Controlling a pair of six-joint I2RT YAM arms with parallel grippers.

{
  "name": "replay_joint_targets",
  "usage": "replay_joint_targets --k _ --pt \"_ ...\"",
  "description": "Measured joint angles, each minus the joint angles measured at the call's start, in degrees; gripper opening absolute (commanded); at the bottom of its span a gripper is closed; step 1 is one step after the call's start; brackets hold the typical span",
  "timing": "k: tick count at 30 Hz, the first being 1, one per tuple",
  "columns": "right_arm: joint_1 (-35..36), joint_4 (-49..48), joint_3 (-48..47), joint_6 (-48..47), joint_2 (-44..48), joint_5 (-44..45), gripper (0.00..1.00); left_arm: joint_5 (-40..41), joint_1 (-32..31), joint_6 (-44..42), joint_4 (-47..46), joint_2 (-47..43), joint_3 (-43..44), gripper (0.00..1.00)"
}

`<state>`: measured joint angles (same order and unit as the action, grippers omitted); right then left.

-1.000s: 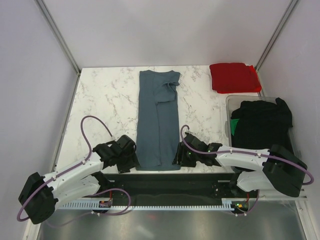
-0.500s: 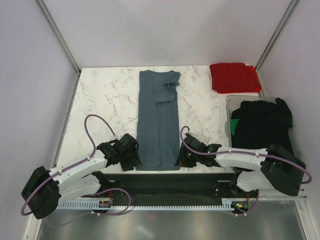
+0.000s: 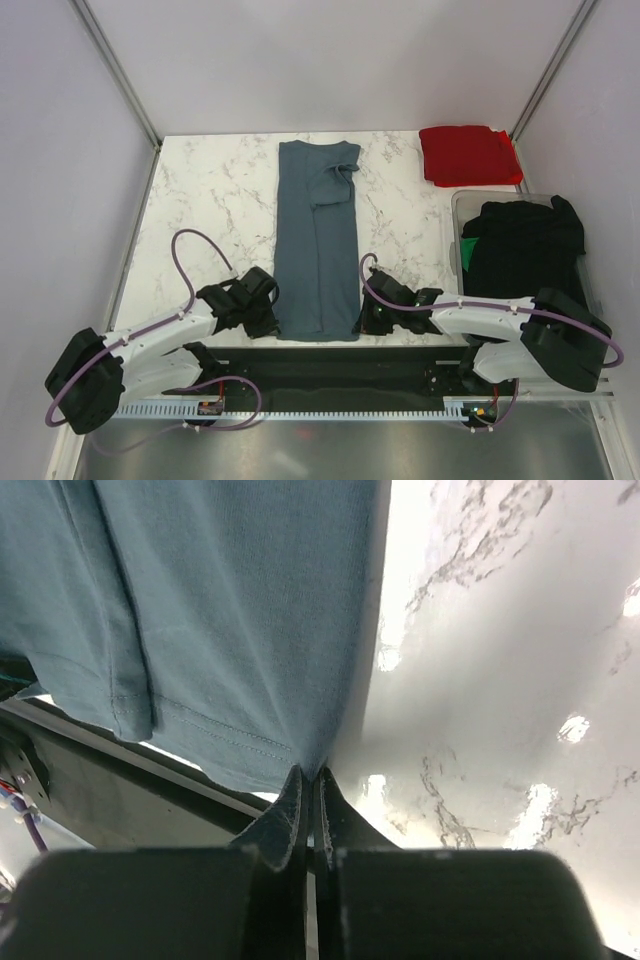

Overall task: Fold and stack the t-shirts
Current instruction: Fold the tshirt

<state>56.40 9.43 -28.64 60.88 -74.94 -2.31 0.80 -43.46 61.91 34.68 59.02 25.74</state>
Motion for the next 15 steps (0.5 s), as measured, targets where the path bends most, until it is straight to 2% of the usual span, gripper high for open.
replay_joint_targets --k 9,15 --pt "3.32 7.56 -1.51 0.46 6.1 0.04 0.0 -5.44 -0.02 -0.02 3.45 -11.02 1.05 0.02" --pt "3.74 18.51 -10.1 -0.35 8.79 4.72 0.0 -4.31 -0.02 -1.18 11.98 -10.6 12.28 0.02"
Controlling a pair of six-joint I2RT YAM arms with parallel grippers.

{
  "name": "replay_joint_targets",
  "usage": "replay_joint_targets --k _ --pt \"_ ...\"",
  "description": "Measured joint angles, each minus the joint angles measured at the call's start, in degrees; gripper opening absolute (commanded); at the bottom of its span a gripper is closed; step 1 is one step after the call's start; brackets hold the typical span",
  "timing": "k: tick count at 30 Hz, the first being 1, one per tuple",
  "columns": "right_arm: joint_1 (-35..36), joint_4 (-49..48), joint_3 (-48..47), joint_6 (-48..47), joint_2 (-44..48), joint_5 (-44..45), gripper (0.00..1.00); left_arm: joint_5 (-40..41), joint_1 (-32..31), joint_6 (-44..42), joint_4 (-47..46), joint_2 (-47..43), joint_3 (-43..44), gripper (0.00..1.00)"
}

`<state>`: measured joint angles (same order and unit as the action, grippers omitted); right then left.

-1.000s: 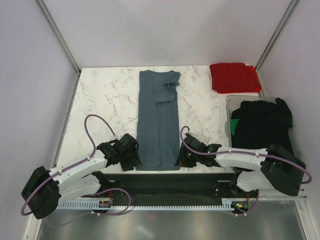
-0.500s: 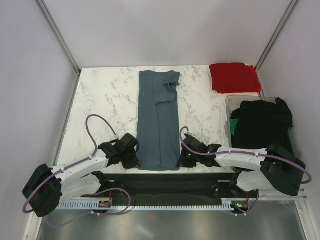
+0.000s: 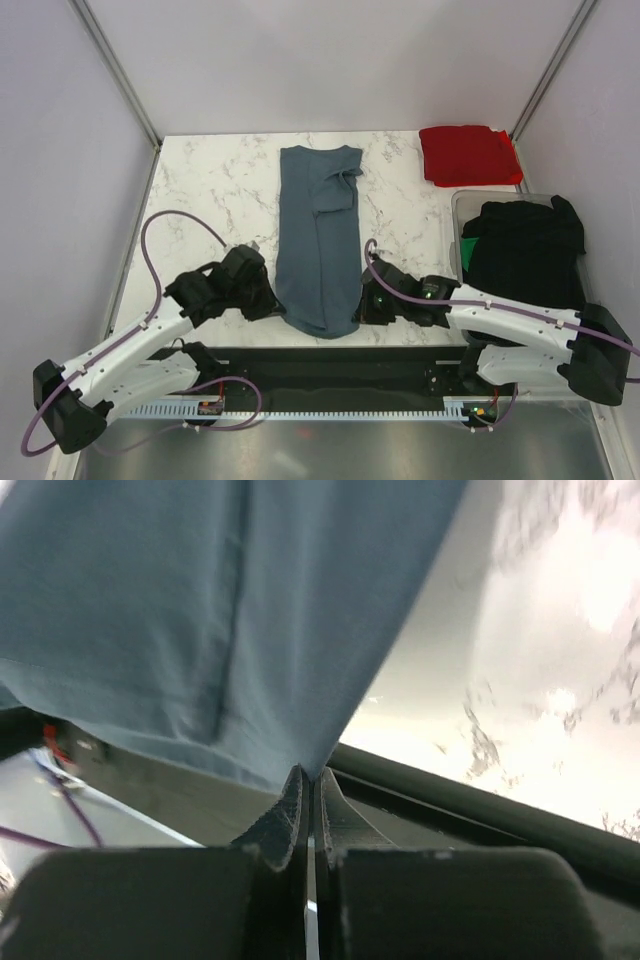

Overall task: Fold and stack the t-shirts
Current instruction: Fold the tshirt

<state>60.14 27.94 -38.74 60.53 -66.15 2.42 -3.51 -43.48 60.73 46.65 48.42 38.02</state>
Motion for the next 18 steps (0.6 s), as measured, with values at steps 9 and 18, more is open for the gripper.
replay_joint_targets --k 9,18 --pt "-9.62 6.64 -17.68 -9.51 -6.12 4.22 0.0 5.27 2.64 -5.64 4.22 10.58 16.79 0.02" --pt "-18.78 8.98 -30.97 -20.81 -20.35 4.42 0.0 4.42 14.08 -14.01 3.28 24.59 26.03 0.02"
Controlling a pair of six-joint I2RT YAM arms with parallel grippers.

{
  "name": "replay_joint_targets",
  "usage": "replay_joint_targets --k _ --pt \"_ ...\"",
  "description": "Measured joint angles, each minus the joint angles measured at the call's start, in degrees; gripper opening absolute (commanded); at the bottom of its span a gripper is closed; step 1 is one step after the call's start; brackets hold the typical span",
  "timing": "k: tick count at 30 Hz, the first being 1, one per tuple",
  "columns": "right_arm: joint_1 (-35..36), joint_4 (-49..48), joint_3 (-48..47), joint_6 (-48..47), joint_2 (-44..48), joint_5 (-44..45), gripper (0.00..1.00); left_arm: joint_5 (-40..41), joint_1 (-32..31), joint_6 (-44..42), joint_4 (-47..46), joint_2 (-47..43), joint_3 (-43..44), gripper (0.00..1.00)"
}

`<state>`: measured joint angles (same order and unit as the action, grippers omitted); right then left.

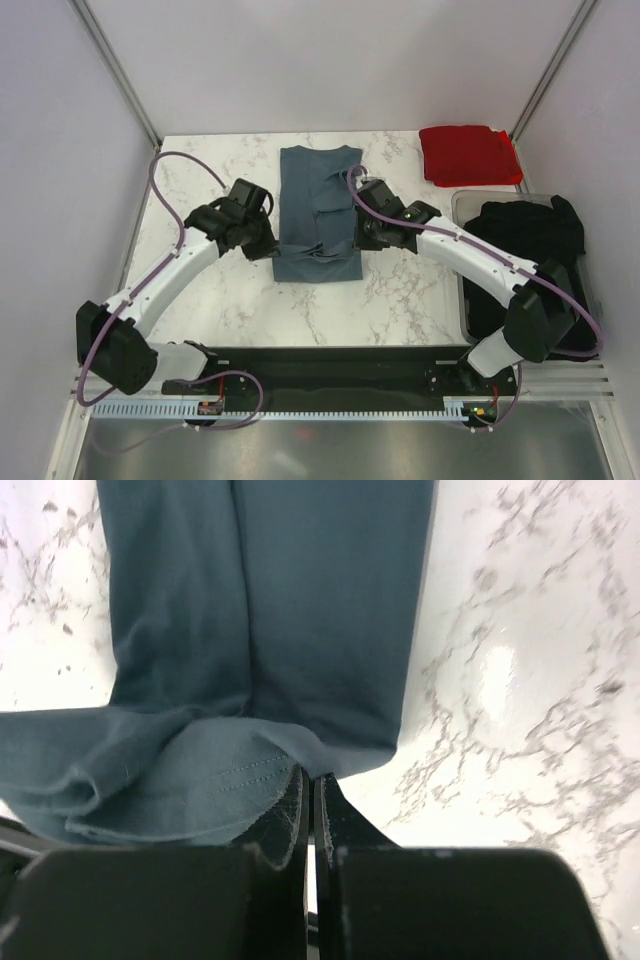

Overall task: Fold and stack the t-shirts
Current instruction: Fold the tshirt

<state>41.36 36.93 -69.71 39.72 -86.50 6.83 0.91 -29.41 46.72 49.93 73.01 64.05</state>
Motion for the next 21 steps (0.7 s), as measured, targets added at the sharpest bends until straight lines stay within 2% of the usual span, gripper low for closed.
replay_joint_targets --k 8,21 --pt "-5.07 0.11 -9.79 -5.81 -7.87 -0.33 0.0 -2.45 5.29 -4.92 -2.82 11.1 7.63 0.02" --pt "-9.38 -0.11 -16.33 -10.19 -18.91 -3.26 0.0 -5.18 9.84 -9.81 -4.76 26.53 18.62 0.02"
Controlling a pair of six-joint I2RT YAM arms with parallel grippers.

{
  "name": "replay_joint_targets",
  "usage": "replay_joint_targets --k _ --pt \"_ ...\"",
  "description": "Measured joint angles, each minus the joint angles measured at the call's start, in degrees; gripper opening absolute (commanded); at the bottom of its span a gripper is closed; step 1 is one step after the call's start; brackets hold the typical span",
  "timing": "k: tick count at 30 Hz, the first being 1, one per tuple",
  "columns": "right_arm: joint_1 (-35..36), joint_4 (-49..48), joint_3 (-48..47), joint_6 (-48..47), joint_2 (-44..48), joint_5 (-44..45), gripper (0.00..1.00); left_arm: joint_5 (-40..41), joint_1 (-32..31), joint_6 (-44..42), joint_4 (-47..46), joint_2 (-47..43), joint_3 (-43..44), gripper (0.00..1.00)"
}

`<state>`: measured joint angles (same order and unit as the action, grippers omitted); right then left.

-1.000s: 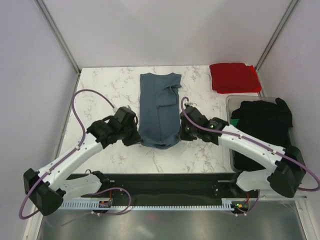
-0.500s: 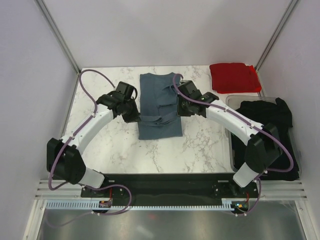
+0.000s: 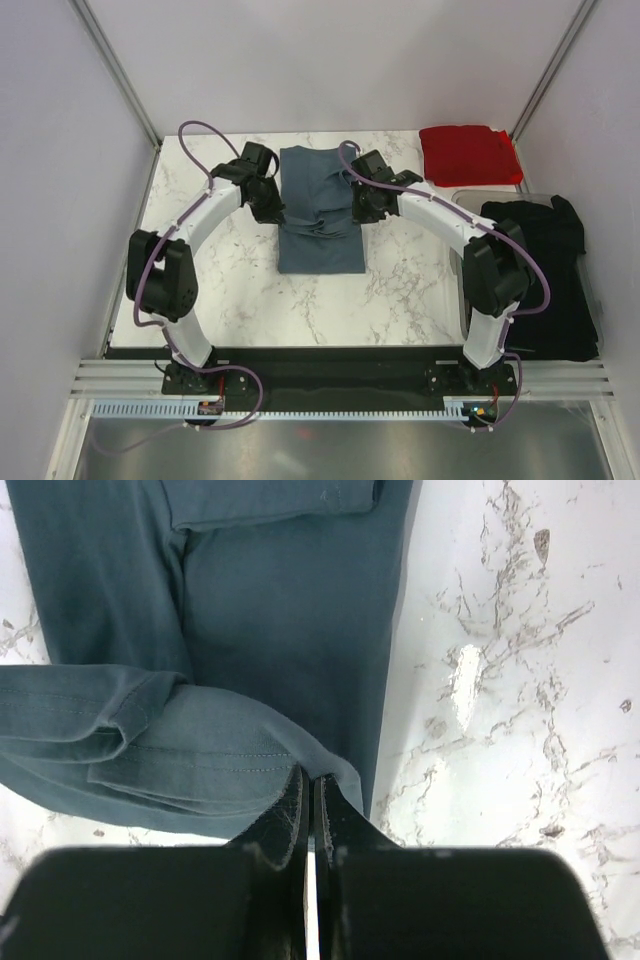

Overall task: Fold and stack the t-shirts
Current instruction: Fold the tshirt

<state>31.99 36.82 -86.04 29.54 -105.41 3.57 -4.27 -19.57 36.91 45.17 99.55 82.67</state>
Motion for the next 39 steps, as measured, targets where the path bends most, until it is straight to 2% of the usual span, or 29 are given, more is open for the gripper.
replay_joint_targets --k 8,10,11,12,13,14,17,20,24,26,28,33,35,39 --pt "-1.97 -0.07 -4.61 -1.2 -6.27 -2.34 0.0 -0.31 0.68 -2.01 -0.48 7.26 3.63 0.02" --pt "-2.43 -0.02 -5.77 -1.22 -8.07 -2.84 0.13 -0.31 1.2 -2.47 -0.42 9.27 5.07 0.03" --pt "-2.71 0.07 -6.47 -1.09 -9.05 -3.43 0.33 -0.33 1.51 -2.75 -0.33 10.45 6.19 0.05" --pt "-3.04 0.39 -7.58 -0.85 -10.12 -3.98 0.47 -0.42 1.95 -3.06 -0.22 11.74 7.54 0.08" --pt "-3.43 0.76 -9.35 -0.87 -11.58 -4.31 0.57 -0.76 2.43 -3.45 0.02 13.35 9.31 0.13" --pt "-3.82 0.92 -11.06 -0.66 -12.83 -4.52 0.66 -1.36 2.99 -3.74 0.55 15.3 11.78 0.29" --pt "-5.6 3.58 -21.31 -0.66 -18.49 -5.62 0.68 -3.98 5.16 -4.98 3.32 22.16 21.99 0.47" --pt "-6.88 6.12 -31.08 -0.61 -21.55 -6.67 0.7 -5.92 6.88 -6.43 7.58 27.85 34.62 0.54" --pt "-7.02 6.78 -32.59 -0.48 -17.14 -6.84 0.7 -5.51 7.72 -8.11 10.6 25.97 39.71 0.55" --pt "-5.92 6.23 -29.22 -0.39 -13.03 -7.13 0.7 -5.22 7.58 -8.48 11.61 22.38 37.33 0.53" --pt "-3.85 4.98 -22.82 -0.15 -7.61 -7.76 0.7 -5.35 7.43 -8.68 11.02 17.05 31.43 0.52" --pt "0.79 -0.55 -1.92 1.2 2.84 -11.37 0.7 -6.95 6.99 -8.7 8.46 2.14 9.53 0.52" --pt "0.79 -3.04 7.08 1.9 5.22 -13.4 0.7 -8.11 6.95 -8.68 6.86 -1.86 1.53 0.52" --pt "-0.2 -5.86 18.62 3.08 6.36 -16.92 0.69 -11.45 6.95 -8.61 2.01 -6.47 -12.55 0.52"
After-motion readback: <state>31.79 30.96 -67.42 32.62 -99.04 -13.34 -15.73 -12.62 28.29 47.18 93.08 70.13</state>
